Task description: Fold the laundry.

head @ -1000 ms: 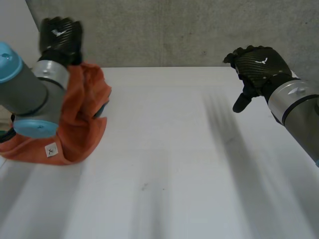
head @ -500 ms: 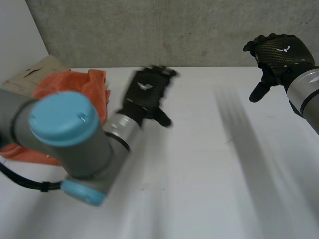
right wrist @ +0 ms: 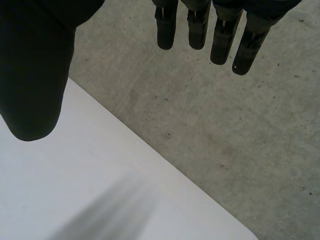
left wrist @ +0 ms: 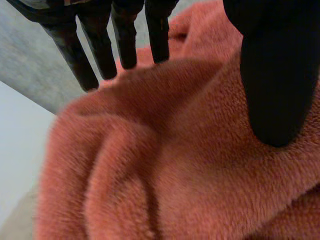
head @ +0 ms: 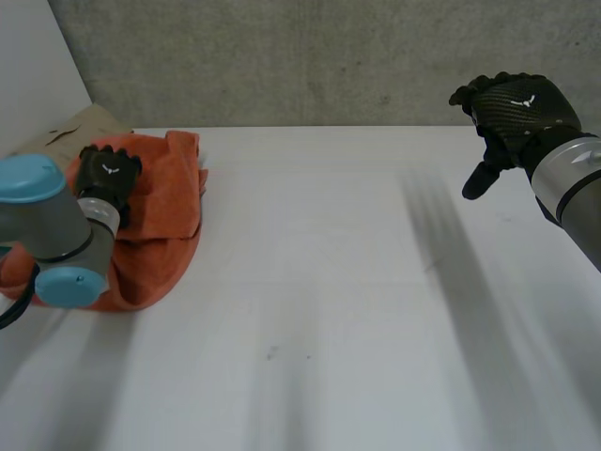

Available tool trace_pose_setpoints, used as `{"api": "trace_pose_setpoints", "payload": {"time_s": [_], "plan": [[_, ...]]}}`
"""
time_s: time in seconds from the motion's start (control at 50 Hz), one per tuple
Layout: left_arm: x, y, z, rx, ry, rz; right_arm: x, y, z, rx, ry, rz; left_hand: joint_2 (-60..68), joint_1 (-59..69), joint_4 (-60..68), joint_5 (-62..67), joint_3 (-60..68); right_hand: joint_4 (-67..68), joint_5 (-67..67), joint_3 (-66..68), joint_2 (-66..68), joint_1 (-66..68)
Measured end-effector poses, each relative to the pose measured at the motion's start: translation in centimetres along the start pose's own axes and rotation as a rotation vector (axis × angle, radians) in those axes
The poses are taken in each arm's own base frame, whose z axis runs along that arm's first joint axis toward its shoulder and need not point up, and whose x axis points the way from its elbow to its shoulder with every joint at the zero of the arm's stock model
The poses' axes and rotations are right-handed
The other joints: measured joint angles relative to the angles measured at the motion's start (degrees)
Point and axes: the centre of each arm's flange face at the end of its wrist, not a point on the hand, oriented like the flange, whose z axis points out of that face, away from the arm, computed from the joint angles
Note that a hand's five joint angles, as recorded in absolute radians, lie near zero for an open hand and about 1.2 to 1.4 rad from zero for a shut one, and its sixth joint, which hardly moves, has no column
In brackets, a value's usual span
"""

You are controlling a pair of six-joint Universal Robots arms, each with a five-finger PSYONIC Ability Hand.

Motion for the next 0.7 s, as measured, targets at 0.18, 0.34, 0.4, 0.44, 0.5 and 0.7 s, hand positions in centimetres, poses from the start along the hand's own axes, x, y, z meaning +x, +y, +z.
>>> {"api": "trace_pose_setpoints", "payload": {"time_s": [0.18,0.34,0.4,0.44,0.5,0.7], "plan": [[1.7,-0.1,0.7,0.028,0.029,-0.007,0.0,0.1,0.0,-0.004,0.002,0.0,42.0,41.1,42.1,41.2,41.9,0.0,0.0,0.0,0.0,0.0],[2.9,-6.8,-2.7,0.163,0.065,-0.114,0.5,0.0,0.1,0.001,0.015,0.0,47.9,42.0,48.4,45.1,47.5,0.0,0.0,0.0,0.0,0.0],[3.3,-9.8,-4.9,0.222,0.098,-0.193,0.7,-0.2,0.1,0.008,0.02,-0.001,48.0,42.0,48.5,45.1,47.7,0.0,0.0,0.0,0.0,0.0],[3.9,-12.1,-7.0,0.269,0.139,-0.263,0.9,-0.4,0.2,0.014,0.026,-0.002,48.1,42.0,48.5,45.1,47.7,0.0,0.0,0.0,0.0,0.0],[5.3,-14.7,-10.1,0.323,0.222,-0.355,1.2,-0.6,0.2,0.02,0.035,-0.002,48.1,42.0,48.6,45.1,47.8,0.0,0.0,0.0,0.0,0.0],[14.5,-17.3,-21.0,0.345,0.622,-0.489,2.1,-0.9,0.4,0.031,0.059,-0.004,47.9,41.8,48.5,45.0,47.7,0.0,0.0,0.0,0.0,0.0]]}}
